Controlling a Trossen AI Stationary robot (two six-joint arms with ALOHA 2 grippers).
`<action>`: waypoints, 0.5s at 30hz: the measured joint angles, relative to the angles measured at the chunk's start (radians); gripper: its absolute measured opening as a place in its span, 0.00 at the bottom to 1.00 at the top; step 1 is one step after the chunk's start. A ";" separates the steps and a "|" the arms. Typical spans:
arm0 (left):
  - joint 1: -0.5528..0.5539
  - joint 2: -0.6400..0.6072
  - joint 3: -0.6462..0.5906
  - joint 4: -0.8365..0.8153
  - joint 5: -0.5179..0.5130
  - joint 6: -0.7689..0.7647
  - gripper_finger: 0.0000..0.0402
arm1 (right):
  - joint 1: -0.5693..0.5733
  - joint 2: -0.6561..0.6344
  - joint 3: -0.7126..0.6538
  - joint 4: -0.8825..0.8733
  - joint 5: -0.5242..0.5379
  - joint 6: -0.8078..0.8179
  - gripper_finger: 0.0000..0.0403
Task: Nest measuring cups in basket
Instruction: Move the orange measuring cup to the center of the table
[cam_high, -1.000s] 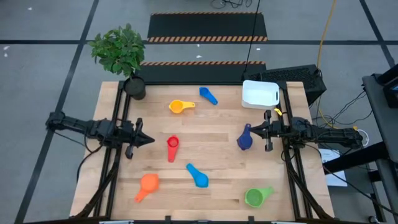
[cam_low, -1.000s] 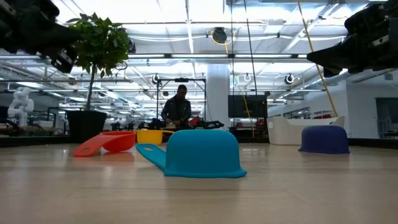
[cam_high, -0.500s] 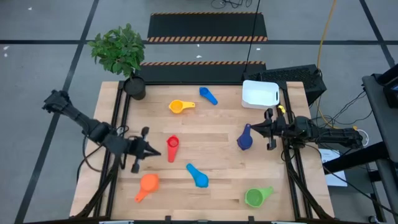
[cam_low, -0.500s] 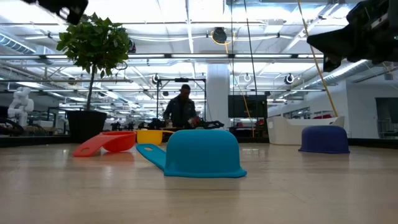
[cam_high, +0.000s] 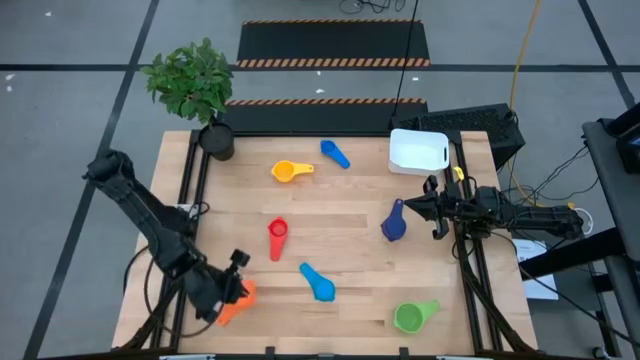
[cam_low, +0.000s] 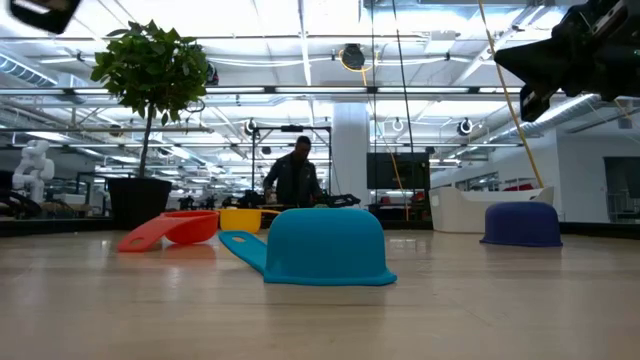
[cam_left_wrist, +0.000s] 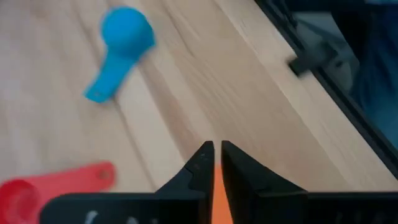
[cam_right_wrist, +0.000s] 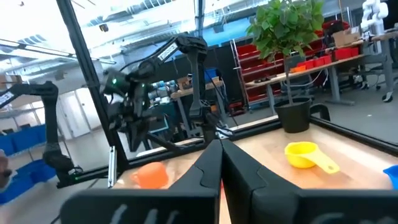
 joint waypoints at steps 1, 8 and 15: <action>-0.015 0.015 0.000 -0.005 0.004 -0.025 0.12 | 0.000 0.000 0.000 0.000 0.000 0.006 0.00; -0.098 0.117 0.001 -0.039 0.021 -0.164 0.28 | 0.000 0.000 0.000 -0.003 -0.002 0.102 0.00; -0.167 0.230 0.017 -0.058 0.082 -0.238 0.36 | 0.000 0.000 0.000 -0.008 -0.003 0.168 0.00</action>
